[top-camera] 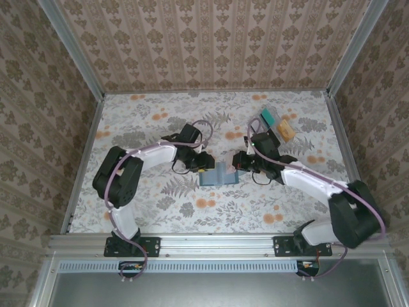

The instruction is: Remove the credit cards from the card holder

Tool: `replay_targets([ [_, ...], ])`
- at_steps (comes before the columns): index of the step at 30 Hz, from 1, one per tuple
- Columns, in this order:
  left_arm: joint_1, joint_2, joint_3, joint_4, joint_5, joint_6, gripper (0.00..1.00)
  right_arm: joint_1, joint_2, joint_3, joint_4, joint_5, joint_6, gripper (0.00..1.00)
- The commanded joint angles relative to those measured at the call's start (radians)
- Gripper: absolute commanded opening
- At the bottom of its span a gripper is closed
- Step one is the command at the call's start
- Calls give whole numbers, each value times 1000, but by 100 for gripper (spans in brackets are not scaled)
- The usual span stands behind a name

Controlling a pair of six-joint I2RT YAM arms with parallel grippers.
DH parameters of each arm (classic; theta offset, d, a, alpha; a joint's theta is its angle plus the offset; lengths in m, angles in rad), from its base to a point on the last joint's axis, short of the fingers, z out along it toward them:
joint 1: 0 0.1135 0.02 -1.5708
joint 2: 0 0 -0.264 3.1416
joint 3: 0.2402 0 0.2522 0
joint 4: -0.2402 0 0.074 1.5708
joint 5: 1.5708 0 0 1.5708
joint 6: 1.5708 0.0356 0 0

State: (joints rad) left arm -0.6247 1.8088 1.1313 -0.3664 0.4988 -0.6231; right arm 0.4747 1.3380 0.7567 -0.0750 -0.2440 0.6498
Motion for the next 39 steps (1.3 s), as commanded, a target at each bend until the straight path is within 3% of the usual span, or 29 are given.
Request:
replay_targets([
  [1,25,-121,17,-72,-42,18,49,-17,-125,28,-164,134,-125,0],
  [7,74,-258,-44,-161,-158,57,72,-67,-227,148,-317,246,-233,0],
  [14,138,-435,-167,-192,-265,68,100,-129,-106,365,-419,255,-365,0],
  [20,224,-553,-241,-199,-255,99,100,-169,103,568,-457,241,-514,0],
  [23,250,-581,-243,-215,-266,139,100,-221,209,666,-452,158,-549,0],
  [29,288,-564,-236,-217,-263,179,100,-293,406,836,-496,134,-591,0],
  [39,307,-536,-257,-190,-235,170,100,-311,654,986,-574,127,-726,1],
])
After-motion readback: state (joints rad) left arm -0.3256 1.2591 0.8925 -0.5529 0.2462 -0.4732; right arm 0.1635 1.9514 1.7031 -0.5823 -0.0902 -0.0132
